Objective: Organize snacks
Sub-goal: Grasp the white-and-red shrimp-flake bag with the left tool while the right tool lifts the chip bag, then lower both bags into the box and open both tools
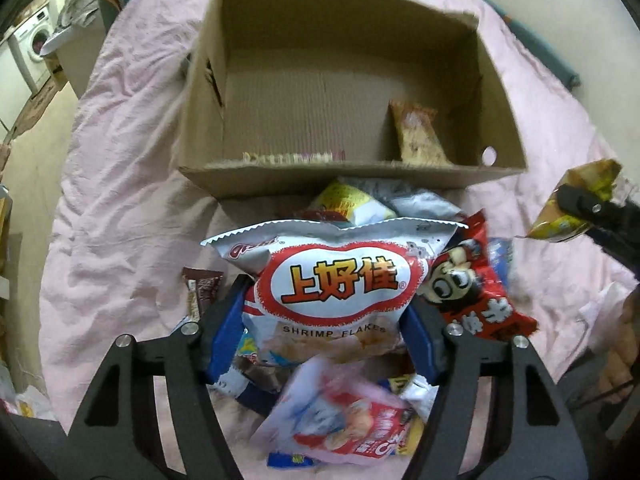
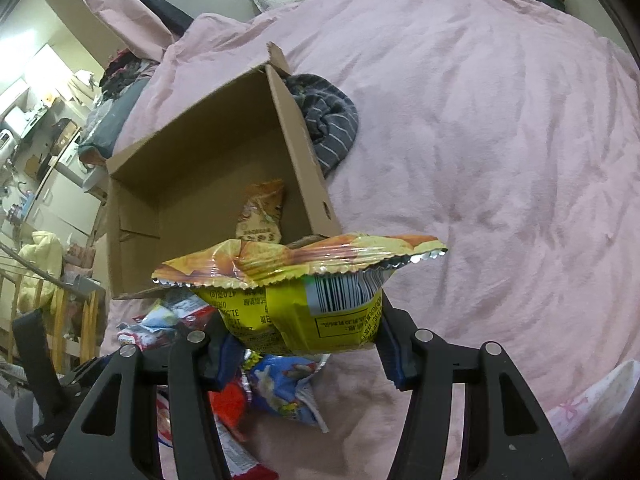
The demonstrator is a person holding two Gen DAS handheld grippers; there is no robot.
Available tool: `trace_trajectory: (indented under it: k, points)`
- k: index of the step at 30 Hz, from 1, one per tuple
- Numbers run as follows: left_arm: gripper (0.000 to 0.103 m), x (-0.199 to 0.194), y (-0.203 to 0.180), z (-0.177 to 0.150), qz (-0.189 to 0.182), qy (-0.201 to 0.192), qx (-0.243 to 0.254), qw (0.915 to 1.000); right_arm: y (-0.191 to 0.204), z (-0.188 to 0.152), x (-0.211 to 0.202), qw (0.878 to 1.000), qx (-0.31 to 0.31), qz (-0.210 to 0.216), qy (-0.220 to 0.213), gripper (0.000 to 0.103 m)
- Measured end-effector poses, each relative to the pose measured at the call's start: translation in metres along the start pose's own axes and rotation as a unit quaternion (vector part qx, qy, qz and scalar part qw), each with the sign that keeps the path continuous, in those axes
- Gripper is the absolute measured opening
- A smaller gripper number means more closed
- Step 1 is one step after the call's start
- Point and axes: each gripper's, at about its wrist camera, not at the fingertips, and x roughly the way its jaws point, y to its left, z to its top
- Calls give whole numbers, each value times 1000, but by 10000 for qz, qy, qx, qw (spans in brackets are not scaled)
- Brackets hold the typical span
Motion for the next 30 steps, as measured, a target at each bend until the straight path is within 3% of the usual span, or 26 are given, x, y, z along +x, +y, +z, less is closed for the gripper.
trace_trajectory:
  k: [8, 17, 23, 30]
  points:
    - [66, -61, 2, 10, 80, -674, 143, 9976, 25, 3, -30, 9997, -173, -107, -122, 58]
    - [66, -101, 17, 34, -106, -942, 302, 9950, 109, 17, -109, 9973, -554, -203, -432, 58]
    - [66, -104, 27, 48, 87, -859, 309, 9958, 136, 40, -95, 9981, -600, 95, -118, 58]
    - [66, -99, 25, 73, 232, -954, 176, 9950, 125, 49, -52, 9965, -810, 170, 103, 58]
